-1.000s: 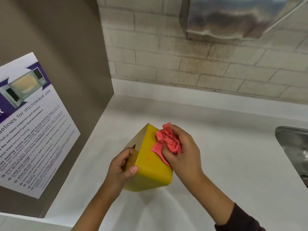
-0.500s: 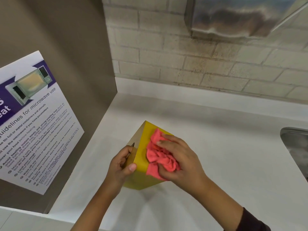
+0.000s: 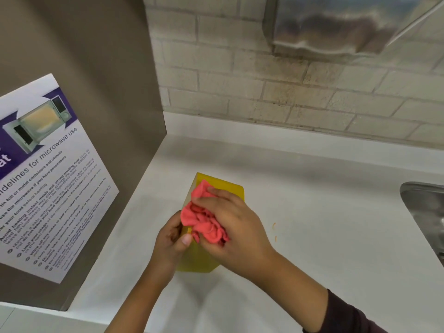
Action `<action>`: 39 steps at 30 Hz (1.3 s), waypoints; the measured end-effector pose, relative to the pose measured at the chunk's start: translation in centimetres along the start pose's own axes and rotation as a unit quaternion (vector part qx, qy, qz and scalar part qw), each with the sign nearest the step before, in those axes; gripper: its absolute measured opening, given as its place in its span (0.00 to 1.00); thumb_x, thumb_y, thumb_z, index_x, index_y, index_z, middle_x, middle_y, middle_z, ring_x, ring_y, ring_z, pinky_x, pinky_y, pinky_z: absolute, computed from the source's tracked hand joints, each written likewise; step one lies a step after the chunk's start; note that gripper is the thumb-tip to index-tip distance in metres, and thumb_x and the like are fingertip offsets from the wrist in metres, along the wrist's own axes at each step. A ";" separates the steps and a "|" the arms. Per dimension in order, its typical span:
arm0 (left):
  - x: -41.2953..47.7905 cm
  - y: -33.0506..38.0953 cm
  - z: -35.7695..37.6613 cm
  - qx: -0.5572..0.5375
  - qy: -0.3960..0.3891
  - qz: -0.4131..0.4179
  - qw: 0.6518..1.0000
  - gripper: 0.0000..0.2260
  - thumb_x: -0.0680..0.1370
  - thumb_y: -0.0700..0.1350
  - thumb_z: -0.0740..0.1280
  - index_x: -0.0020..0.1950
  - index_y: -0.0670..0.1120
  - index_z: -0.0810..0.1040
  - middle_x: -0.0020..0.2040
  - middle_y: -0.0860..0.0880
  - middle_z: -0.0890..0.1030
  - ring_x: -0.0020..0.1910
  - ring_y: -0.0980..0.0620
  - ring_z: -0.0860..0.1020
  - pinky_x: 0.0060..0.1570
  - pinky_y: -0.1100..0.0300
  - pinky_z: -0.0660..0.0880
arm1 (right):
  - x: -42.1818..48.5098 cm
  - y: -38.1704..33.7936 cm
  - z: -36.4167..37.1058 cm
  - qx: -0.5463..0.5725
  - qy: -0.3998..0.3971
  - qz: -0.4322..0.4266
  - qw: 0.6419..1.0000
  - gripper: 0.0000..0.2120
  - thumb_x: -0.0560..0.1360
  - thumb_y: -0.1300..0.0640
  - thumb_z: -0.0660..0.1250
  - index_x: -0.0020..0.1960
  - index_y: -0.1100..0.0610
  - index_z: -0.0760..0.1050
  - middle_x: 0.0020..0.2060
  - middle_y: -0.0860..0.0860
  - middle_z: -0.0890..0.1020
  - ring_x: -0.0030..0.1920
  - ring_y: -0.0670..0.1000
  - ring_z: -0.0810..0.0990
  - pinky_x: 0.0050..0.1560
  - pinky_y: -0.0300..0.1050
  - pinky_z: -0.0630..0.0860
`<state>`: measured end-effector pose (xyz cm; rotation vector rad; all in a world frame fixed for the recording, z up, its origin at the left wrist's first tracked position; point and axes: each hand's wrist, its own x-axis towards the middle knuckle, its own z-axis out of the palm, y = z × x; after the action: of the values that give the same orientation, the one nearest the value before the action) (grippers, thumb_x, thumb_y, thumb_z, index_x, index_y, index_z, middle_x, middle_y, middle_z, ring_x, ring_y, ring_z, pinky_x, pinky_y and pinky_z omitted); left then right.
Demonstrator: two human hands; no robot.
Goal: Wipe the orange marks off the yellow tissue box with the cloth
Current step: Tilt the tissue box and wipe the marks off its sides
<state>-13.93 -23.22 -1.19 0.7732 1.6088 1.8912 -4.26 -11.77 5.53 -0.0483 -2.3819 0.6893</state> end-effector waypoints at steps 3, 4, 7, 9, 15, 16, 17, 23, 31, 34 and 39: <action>0.2 0.1 -0.3 0.000 -0.006 -0.011 1.000 0.25 0.59 0.66 0.72 0.45 0.49 0.80 0.40 0.46 0.80 0.42 0.47 0.76 0.43 0.54 0.73 | -1.7 1.2 -1.0 0.009 -0.051 -0.091 0.995 0.25 0.69 0.54 0.73 0.62 0.56 0.69 0.58 0.55 0.80 0.67 0.53 0.68 0.68 0.41 0.64; 0.3 0.1 -0.3 -0.002 -0.012 -0.009 1.000 0.28 0.59 0.67 0.72 0.45 0.46 0.79 0.39 0.45 0.79 0.42 0.46 0.76 0.42 0.54 0.73 | -2.2 1.8 -1.4 0.010 -0.072 -0.103 0.992 0.25 0.70 0.53 0.72 0.63 0.56 0.68 0.59 0.56 0.80 0.68 0.54 0.67 0.69 0.42 0.64; 0.4 0.0 -0.4 -0.002 -0.034 -0.007 0.999 0.36 0.57 0.69 0.73 0.48 0.40 0.76 0.40 0.51 0.82 0.41 0.51 0.80 0.40 0.62 0.76 | -3.4 3.6 -2.3 0.018 -0.066 -0.065 0.996 0.27 0.67 0.51 0.72 0.62 0.55 0.68 0.61 0.50 0.75 0.68 0.50 0.67 0.68 0.38 0.64; 0.5 0.1 -0.6 0.005 -0.040 -0.011 0.999 0.38 0.56 0.71 0.72 0.49 0.40 0.76 0.42 0.50 0.83 0.42 0.52 0.81 0.40 0.64 0.76 | -3.7 4.2 -2.6 0.063 -0.005 0.029 0.998 0.27 0.64 0.52 0.72 0.61 0.50 0.69 0.59 0.41 0.73 0.64 0.46 0.71 0.63 0.39 0.69; 0.8 0.3 -0.4 0.037 -0.058 -0.026 0.997 0.37 0.56 0.73 0.70 0.52 0.46 0.76 0.46 0.50 0.83 0.47 0.52 0.81 0.42 0.64 0.76 | -0.7 5.7 -2.7 0.145 0.076 0.242 0.956 0.20 0.68 0.52 0.69 0.57 0.38 0.71 0.50 0.38 0.80 0.50 0.40 0.79 0.51 0.37 0.76; 0.8 0.4 -0.3 0.040 -0.065 -0.028 0.997 0.36 0.56 0.72 0.70 0.52 0.47 0.76 0.47 0.51 0.83 0.47 0.52 0.81 0.42 0.65 0.76 | 0.2 6.1 -2.8 0.127 0.072 0.260 0.954 0.18 0.69 0.52 0.70 0.57 0.41 0.72 0.47 0.39 0.80 0.48 0.40 0.79 0.49 0.39 0.77; 0.8 0.5 -0.1 0.043 -0.072 -0.029 0.996 0.35 0.57 0.71 0.71 0.51 0.47 0.76 0.47 0.51 0.83 0.47 0.53 0.81 0.42 0.65 0.76 | 1.1 6.6 -2.9 0.111 0.061 0.280 0.952 0.16 0.70 0.51 0.70 0.56 0.44 0.72 0.45 0.39 0.80 0.46 0.41 0.79 0.48 0.41 0.77; 0.8 0.6 0.6 0.047 -0.082 -0.025 0.995 0.33 0.57 0.69 0.72 0.51 0.46 0.77 0.45 0.52 0.83 0.44 0.56 0.80 0.41 0.67 0.74 | 4.8 6.2 -2.4 0.084 -0.024 0.260 0.962 0.20 0.66 0.50 0.70 0.58 0.44 0.73 0.48 0.44 0.81 0.49 0.47 0.80 0.51 0.48 0.78; 0.8 0.6 1.4 0.063 -0.064 -0.004 0.996 0.35 0.55 0.71 0.72 0.46 0.43 0.76 0.42 0.46 0.79 0.42 0.51 0.77 0.39 0.62 0.73 | 1.1 5.2 -2.2 0.088 0.038 0.157 0.983 0.23 0.67 0.47 0.66 0.62 0.44 0.69 0.56 0.42 0.77 0.58 0.43 0.74 0.57 0.35 0.71; 0.8 0.7 1.9 0.070 -0.062 0.001 0.996 0.34 0.55 0.70 0.72 0.44 0.42 0.76 0.38 0.50 0.79 0.39 0.55 0.76 0.37 0.65 0.72 | -0.6 4.8 -2.6 0.070 0.047 0.142 0.986 0.25 0.67 0.50 0.66 0.63 0.44 0.68 0.55 0.38 0.74 0.59 0.45 0.72 0.58 0.30 0.66; 1.3 0.7 1.7 0.081 -0.055 0.007 0.995 0.25 0.57 0.60 0.74 0.43 0.45 0.77 0.38 0.53 0.81 0.38 0.60 0.78 0.38 0.69 0.73 | -3.4 3.5 -2.4 0.083 0.035 0.146 0.985 0.26 0.65 0.52 0.67 0.63 0.43 0.68 0.57 0.30 0.71 0.60 0.43 0.69 0.59 0.30 0.66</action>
<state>-13.62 -21.26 -0.15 0.9420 1.7076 1.7119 -0.59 -8.31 3.38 -0.3512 -2.2626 1.0050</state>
